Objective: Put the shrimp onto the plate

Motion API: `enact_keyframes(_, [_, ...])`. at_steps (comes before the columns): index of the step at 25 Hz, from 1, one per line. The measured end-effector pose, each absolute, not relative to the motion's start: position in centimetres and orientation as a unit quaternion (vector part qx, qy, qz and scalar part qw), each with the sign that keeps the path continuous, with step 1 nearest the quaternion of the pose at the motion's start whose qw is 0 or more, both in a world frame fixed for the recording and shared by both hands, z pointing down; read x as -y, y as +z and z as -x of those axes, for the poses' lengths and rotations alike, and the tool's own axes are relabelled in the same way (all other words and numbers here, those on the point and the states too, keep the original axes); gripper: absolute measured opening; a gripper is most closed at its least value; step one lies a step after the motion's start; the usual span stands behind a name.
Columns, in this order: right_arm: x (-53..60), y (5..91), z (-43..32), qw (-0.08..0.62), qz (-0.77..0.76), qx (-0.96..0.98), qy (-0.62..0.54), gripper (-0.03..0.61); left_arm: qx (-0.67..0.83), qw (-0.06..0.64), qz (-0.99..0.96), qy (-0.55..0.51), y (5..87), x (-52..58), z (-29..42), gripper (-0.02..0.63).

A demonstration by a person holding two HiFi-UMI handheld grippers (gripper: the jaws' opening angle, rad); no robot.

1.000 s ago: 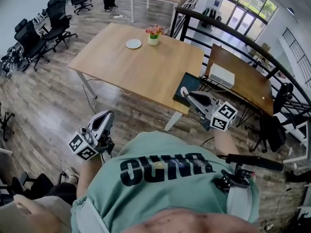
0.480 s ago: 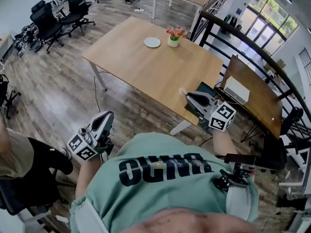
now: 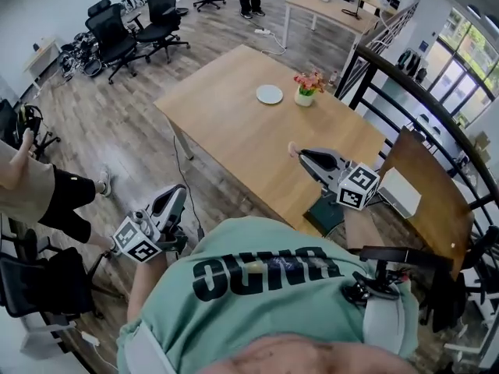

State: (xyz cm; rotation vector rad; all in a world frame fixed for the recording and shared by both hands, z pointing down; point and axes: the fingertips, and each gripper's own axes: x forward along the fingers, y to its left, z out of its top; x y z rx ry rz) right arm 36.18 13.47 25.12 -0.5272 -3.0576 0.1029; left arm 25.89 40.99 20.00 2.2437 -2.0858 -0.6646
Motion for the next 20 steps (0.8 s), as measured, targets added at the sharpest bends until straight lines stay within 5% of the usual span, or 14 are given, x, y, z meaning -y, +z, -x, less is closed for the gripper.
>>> enact_keyframes(20, [-4.0, 31.2, -28.9, 0.034, 0.164, 0.982, 0.085, 0.038, 0.640, 0.056, -0.742, -0.192, 22.3, -28.6, -19.3, -0.005])
